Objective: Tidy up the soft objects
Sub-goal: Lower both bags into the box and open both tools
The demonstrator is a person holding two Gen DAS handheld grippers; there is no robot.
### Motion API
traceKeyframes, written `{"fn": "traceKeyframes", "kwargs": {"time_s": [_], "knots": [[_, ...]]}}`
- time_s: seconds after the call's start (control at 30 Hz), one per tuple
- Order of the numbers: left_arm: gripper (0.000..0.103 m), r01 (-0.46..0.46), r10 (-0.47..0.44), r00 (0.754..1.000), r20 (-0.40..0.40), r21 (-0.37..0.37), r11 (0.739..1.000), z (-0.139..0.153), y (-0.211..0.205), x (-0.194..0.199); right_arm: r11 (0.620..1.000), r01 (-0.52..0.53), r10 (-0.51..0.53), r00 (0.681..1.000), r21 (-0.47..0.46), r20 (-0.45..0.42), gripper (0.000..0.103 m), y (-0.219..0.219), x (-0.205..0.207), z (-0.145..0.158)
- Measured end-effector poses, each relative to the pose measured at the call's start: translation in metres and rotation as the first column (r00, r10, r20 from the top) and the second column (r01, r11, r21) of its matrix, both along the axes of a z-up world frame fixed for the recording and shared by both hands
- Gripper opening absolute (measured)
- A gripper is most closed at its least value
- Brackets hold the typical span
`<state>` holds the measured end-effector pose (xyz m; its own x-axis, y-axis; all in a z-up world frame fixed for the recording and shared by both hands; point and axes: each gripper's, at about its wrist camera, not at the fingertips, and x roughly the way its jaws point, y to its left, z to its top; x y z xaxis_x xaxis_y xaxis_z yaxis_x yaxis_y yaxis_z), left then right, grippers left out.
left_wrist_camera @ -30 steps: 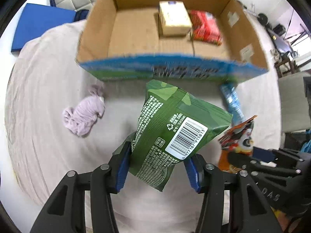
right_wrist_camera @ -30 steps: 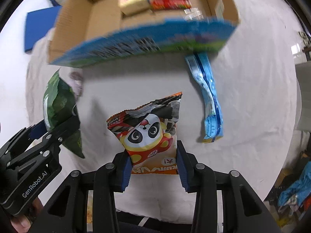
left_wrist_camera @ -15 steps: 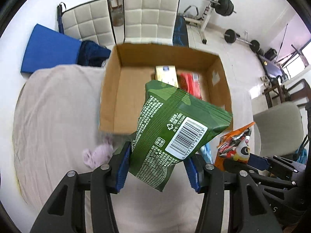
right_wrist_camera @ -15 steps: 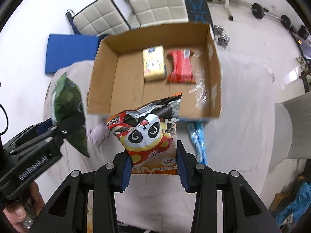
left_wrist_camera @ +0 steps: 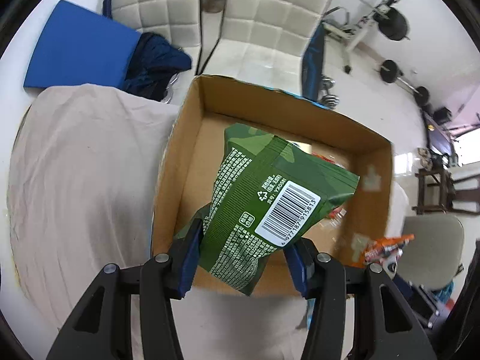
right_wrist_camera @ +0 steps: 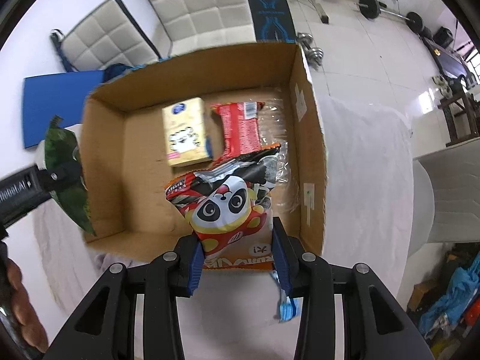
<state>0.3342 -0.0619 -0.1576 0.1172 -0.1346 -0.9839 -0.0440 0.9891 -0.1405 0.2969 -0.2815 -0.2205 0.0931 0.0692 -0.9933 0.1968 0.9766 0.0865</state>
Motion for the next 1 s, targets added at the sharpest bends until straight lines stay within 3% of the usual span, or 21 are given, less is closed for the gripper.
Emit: {"fn": "traceKeyframes", "kwargs": {"time_s": [0.23,0.47,0.87,1.0], "knots": [[0.049,-0.058,0.054,0.990,-0.127,-0.033,0.998,-0.059,-0.002,0.047,0.999,0.020,-0.023,0.996,-0.038,-0.083,0.042,-0.003,0.028,-0.066],[0.049,-0.039,0.037,0.980,-0.194,-0.009,0.999,-0.102,-0.016,0.079,0.999,0.002,-0.008,0.990,-0.041,-0.144,0.042,-0.001,0.036,-0.103],[0.050,-0.036,0.037,0.973,-0.229,0.008,0.999,-0.121,-0.022,0.094,0.997,-0.069,0.060,0.973,-0.032,-0.224,0.045,0.006,0.037,-0.144],[0.050,-0.026,0.029,0.958,-0.284,0.013,1.000,-0.126,-0.024,0.096,0.997,-0.075,0.068,0.972,-0.023,-0.227,0.060,0.007,0.045,-0.143]]}}
